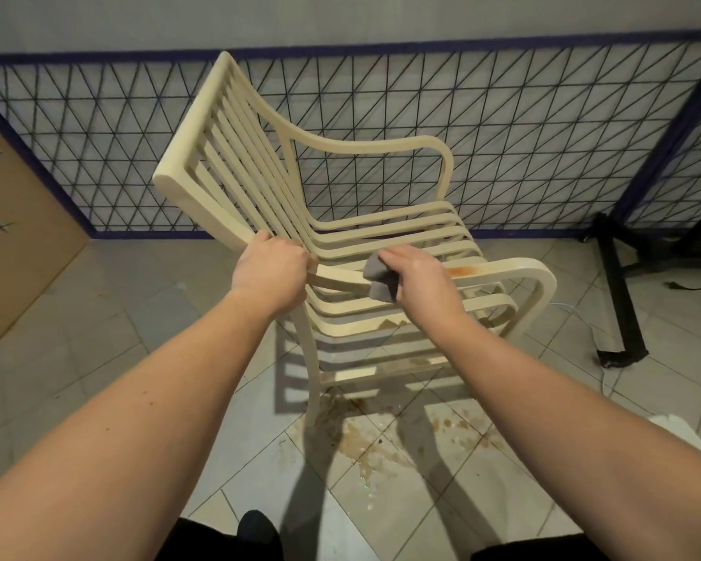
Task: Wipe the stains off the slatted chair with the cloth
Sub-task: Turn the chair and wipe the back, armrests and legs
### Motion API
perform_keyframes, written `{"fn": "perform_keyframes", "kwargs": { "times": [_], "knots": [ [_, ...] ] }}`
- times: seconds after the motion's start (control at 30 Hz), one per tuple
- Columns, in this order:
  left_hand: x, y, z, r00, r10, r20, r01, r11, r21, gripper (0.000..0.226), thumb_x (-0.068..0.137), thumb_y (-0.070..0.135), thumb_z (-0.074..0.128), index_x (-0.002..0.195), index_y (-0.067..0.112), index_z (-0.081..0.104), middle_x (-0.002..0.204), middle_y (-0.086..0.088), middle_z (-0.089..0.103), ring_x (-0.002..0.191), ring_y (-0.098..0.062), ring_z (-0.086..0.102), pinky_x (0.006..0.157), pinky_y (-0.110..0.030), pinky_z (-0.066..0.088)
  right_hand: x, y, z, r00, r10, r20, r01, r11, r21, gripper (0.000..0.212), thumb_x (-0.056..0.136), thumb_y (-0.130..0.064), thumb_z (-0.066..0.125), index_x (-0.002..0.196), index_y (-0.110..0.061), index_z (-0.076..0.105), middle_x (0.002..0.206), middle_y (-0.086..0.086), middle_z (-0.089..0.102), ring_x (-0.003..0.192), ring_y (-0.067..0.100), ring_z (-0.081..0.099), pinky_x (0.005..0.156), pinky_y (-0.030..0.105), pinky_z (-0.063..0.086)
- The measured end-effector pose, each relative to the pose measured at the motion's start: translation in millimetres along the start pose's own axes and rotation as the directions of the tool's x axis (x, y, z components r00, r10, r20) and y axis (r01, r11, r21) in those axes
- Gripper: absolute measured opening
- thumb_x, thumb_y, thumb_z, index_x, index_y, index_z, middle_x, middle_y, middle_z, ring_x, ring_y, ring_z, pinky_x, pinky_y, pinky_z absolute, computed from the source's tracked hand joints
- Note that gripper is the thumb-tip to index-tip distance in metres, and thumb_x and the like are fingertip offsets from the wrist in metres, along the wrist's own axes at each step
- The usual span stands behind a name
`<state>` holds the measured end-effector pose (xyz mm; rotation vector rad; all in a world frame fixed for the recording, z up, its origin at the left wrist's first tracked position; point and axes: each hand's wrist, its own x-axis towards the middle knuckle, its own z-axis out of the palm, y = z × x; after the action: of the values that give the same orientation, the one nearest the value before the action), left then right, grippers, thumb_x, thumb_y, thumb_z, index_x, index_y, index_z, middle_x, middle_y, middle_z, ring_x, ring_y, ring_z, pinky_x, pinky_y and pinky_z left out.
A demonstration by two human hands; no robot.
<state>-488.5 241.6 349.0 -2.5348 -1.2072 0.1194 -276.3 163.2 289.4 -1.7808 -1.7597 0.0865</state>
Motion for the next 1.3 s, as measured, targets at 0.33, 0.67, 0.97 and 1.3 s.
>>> {"fn": "perform_keyframes", "kwargs": {
  "times": [0.33, 0.67, 0.97, 1.3],
  "knots": [
    [7, 4, -7, 0.99, -0.073, 0.119, 0.079, 0.996, -0.046, 0.019, 0.084, 0.014, 0.052, 0.091, 0.029, 0.061, 0.09, 0.004, 0.061, 0.091, -0.022, 0.055, 0.09, -0.038, 0.037, -99, 27, 7, 0.985, 0.163, 0.06, -0.169, 0.979, 0.11, 0.056, 0.087, 0.012, 0.056, 0.131, -0.02, 0.064, 0.129, -0.005, 0.064, 0.117, 0.001, 0.055, 0.108, 0.002, 0.023],
    [50, 104, -5, 0.993, 0.022, 0.113, 0.019, 0.935, -0.355, 0.031, 0.099, 0.033, 0.054, 0.128, 0.023, 0.058, 0.127, -0.004, 0.064, 0.115, -0.029, 0.058, 0.099, -0.046, 0.044, -57, 48, -49, 0.973, 0.194, -0.123, -0.159, 0.956, 0.247, 0.039, 0.098, -0.009, 0.052, 0.132, -0.026, 0.061, 0.122, -0.012, 0.063, 0.109, -0.004, 0.051, 0.092, -0.002, 0.03],
    [51, 107, 28, 1.0, -0.021, 0.002, 0.019, 0.863, -0.505, 0.037, 0.086, -0.001, 0.052, 0.067, 0.027, 0.036, 0.086, 0.011, 0.056, 0.087, -0.019, 0.055, 0.082, -0.041, 0.038, -33, 64, -86, 0.948, 0.311, 0.069, -0.318, 0.913, 0.255, 0.046, 0.091, -0.014, 0.056, 0.132, -0.033, 0.06, 0.126, -0.006, 0.059, 0.117, 0.009, 0.051, 0.106, 0.03, 0.039],
    [49, 92, 35, 0.999, -0.028, 0.033, 0.041, 0.847, -0.53, 0.018, 0.089, 0.007, 0.058, 0.089, 0.024, 0.06, 0.075, 0.015, 0.051, 0.087, -0.017, 0.051, 0.077, -0.036, 0.032, 3, 36, -31, 0.94, 0.024, 0.339, 0.061, 0.969, -0.237, 0.045, 0.078, 0.005, 0.047, 0.105, -0.03, 0.058, 0.101, 0.0, 0.067, 0.094, 0.028, 0.063, 0.077, 0.044, 0.055]
  ]
}}
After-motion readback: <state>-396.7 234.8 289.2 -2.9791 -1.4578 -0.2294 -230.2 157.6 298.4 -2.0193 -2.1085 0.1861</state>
